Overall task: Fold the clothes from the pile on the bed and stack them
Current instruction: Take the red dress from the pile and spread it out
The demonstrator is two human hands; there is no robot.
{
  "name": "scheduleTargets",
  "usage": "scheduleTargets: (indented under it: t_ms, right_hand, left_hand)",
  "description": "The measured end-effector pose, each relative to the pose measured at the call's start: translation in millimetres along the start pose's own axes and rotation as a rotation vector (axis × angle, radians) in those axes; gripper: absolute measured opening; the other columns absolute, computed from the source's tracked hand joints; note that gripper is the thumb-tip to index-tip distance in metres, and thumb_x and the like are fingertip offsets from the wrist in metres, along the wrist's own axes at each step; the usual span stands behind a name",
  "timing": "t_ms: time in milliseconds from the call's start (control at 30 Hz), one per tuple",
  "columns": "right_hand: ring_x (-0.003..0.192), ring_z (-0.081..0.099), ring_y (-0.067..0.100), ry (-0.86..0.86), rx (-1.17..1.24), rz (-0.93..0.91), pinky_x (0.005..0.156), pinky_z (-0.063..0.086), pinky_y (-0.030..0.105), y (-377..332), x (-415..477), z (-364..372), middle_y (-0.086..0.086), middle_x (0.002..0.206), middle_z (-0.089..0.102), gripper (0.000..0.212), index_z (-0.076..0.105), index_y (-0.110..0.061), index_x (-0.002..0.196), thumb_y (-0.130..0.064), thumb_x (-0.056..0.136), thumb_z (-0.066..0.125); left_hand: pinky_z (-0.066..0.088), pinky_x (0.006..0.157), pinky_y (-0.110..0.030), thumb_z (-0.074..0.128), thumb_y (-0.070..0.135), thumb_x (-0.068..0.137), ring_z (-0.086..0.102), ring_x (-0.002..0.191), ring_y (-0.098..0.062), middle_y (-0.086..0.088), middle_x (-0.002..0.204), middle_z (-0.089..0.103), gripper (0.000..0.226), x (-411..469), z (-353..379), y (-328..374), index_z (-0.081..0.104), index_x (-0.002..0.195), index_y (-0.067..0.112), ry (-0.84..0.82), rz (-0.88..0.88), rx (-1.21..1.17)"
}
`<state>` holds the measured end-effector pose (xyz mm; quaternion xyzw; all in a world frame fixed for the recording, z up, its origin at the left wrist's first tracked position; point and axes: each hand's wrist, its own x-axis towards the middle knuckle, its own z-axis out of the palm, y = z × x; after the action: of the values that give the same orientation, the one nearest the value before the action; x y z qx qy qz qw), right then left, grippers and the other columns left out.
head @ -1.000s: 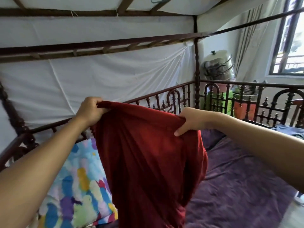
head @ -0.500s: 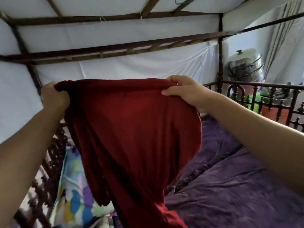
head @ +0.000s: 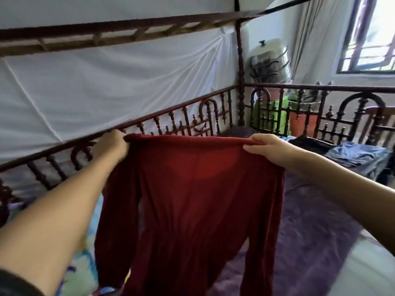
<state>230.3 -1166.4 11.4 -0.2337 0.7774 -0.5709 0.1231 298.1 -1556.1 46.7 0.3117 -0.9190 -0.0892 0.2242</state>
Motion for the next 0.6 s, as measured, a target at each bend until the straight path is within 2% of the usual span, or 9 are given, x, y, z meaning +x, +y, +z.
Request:
scheduleTargets:
  t_ms: [67,167,267,333,433,500,533,600]
  right_hand:
    - [0.061,0.063,0.009,0.032,-0.039,0.054,0.057,0.052,0.023,40,7,-39,-0.001,0.074,0.067,0.010,0.064,-0.017,0.086,-0.025,0.093,0.062]
    - [0.070,0.061,0.019,0.065,-0.068,0.138,0.070,0.050,0.035,110,23,-98,0.005,0.079,0.066,0.011,0.064,-0.018,0.085,-0.026,0.092,0.062]
    - [0.057,0.055,0.009,0.131,-0.100,0.234,0.054,0.046,0.024,191,49,-157,0.003,0.071,0.061,0.013,0.061,-0.016,0.083,-0.025,0.093,0.061]
    - [0.054,0.051,0.008,0.167,-0.102,0.295,0.049,0.042,0.022,250,71,-201,0.002,0.068,0.057,0.015,0.060,-0.013,0.085,-0.024,0.094,0.060]
    - [0.058,0.051,0.011,0.223,-0.098,0.407,0.051,0.042,0.024,341,105,-267,0.000,0.068,0.057,0.015,0.059,-0.014,0.084,-0.024,0.095,0.059]
    - [0.059,0.051,0.010,0.261,-0.128,0.483,0.052,0.043,0.024,397,125,-307,-0.002,0.069,0.058,0.014,0.059,-0.016,0.083,-0.024,0.095,0.060]
    - [0.061,0.052,0.011,0.282,-0.156,0.522,0.054,0.042,0.025,423,134,-326,-0.003,0.070,0.058,0.013,0.058,-0.017,0.084,-0.024,0.094,0.060]
    - [0.068,0.052,0.015,0.344,-0.210,0.598,0.058,0.040,0.027,474,149,-363,-0.004,0.070,0.057,0.013,0.058,-0.018,0.084,-0.026,0.093,0.061]
  left_hand:
    - [0.046,0.086,-0.042,0.048,0.026,0.091,0.060,0.107,-0.039,-0.021,0.115,0.063,0.028,9,42,49,0.066,0.107,0.011,-0.054,0.050,0.069]
    - [0.048,0.085,-0.043,0.044,0.021,0.090,0.062,0.101,-0.039,-0.019,0.109,0.065,0.026,23,114,128,0.067,0.098,0.012,-0.137,0.128,0.099]
    - [0.049,0.081,-0.042,0.044,0.018,0.087,0.063,0.095,-0.039,-0.016,0.101,0.067,0.024,39,205,212,0.068,0.088,0.015,-0.211,0.187,0.078]
    - [0.050,0.080,-0.042,0.045,0.015,0.086,0.063,0.098,-0.039,-0.018,0.103,0.067,0.025,46,271,270,0.070,0.092,0.015,-0.263,0.210,0.075]
    - [0.049,0.088,-0.043,0.048,0.014,0.087,0.060,0.108,-0.039,-0.019,0.114,0.064,0.029,47,371,360,0.068,0.108,0.015,-0.320,0.220,0.113]
    - [0.048,0.089,-0.041,0.049,0.013,0.086,0.060,0.109,-0.038,-0.019,0.115,0.064,0.030,43,435,414,0.067,0.111,0.016,-0.398,0.172,0.106]
    - [0.050,0.087,-0.039,0.049,0.011,0.084,0.063,0.103,-0.035,-0.018,0.109,0.067,0.031,41,465,439,0.068,0.108,0.016,-0.444,0.138,0.077]
    - [0.057,0.074,-0.036,0.044,0.005,0.080,0.071,0.076,-0.028,-0.013,0.080,0.072,0.031,37,519,485,0.070,0.096,0.014,-0.558,0.036,-0.059]
